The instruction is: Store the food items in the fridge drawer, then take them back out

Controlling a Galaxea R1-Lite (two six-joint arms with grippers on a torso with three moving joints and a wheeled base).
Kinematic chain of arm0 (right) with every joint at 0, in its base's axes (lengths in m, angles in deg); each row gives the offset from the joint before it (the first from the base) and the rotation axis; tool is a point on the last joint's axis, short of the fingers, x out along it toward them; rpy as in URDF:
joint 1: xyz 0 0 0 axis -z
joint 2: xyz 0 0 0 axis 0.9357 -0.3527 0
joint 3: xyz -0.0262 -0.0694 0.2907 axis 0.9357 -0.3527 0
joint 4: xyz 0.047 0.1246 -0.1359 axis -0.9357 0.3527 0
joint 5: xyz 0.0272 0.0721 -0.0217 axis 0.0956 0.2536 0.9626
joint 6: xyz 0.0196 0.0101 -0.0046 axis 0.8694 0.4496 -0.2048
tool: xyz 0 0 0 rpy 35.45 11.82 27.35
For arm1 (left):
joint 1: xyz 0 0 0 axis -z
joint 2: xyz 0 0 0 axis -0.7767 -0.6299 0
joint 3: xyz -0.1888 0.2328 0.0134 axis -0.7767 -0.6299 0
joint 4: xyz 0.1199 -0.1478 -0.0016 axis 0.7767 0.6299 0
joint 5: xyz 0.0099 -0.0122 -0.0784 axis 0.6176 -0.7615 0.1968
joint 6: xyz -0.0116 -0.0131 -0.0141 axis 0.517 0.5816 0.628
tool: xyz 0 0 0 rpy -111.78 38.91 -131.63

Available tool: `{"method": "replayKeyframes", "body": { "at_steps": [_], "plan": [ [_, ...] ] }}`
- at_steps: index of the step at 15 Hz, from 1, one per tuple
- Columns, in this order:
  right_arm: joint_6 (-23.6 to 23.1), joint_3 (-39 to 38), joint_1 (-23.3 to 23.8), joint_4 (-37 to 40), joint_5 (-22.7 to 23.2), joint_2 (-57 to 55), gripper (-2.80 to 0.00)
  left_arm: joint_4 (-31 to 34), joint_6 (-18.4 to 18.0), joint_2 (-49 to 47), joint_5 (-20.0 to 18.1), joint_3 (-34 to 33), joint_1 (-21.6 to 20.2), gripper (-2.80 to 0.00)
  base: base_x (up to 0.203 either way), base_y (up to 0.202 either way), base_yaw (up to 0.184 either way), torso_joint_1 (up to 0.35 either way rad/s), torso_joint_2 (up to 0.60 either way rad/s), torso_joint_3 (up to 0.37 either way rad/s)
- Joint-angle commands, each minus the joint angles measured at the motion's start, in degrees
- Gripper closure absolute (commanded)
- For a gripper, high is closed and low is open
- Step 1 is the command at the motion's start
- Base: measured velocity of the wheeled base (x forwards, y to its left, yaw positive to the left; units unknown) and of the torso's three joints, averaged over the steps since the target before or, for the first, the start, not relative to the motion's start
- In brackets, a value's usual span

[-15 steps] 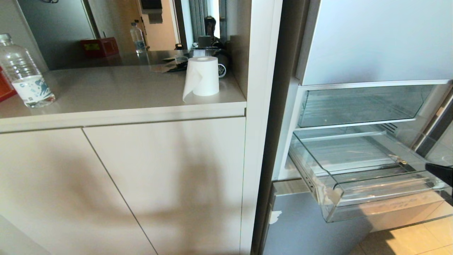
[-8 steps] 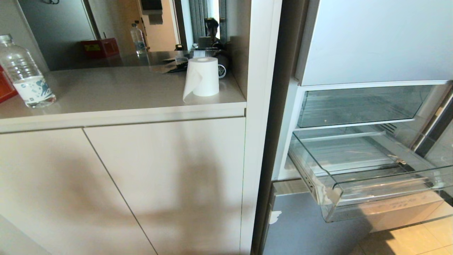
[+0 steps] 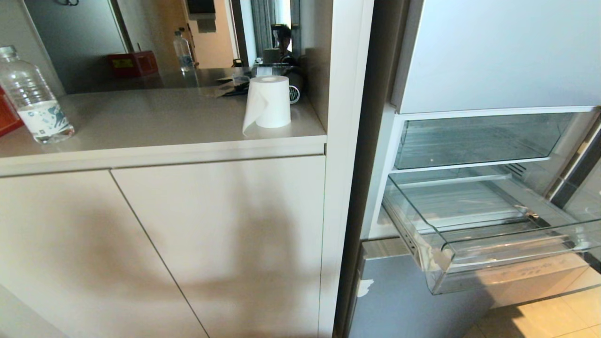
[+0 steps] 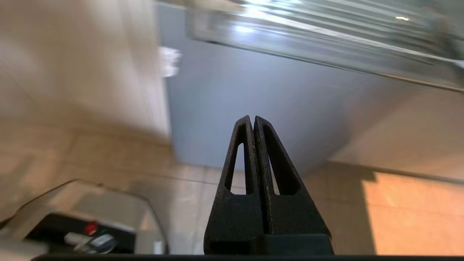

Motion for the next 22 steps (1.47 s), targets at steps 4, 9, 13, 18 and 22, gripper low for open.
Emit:
{"method": "replayKeyframes", "body": {
  "at_steps": [4,9,13,18,22],
  "plan": [
    [-0.43,-0.21,4.18,-0.19,-0.07,10.98,0.00,0.02,0.00,-0.01,0.02,-0.01,0.01,0.00,0.000,0.000,0.000,0.000,0.00,0.000],
    [2.57,-0.30,3.50,-0.03,-0.97,15.65,0.00,0.00,0.00,-0.01,0.02,-0.01,0.01,0.00,0.000,0.000,0.000,0.000,0.00,0.000],
    [2.67,-0.30,3.50,0.06,-1.16,15.65,0.00,0.00,0.00,-0.01,-0.06,-0.01,0.01,0.00,0.000,0.000,0.000,0.000,0.00,0.000],
    [3.18,-0.30,3.50,0.06,-1.32,15.65,0.00,0.00,0.00,-0.01,0.02,-0.01,0.01,0.00,-0.001,0.002,-0.111,0.002,0.00,0.002],
    [5.38,-0.30,3.50,-0.03,-1.67,15.65,0.00,0.00,0.00,-0.01,0.02,-0.01,0.01,0.00,0.000,0.007,-0.174,0.002,0.00,0.002]
  ]
}}
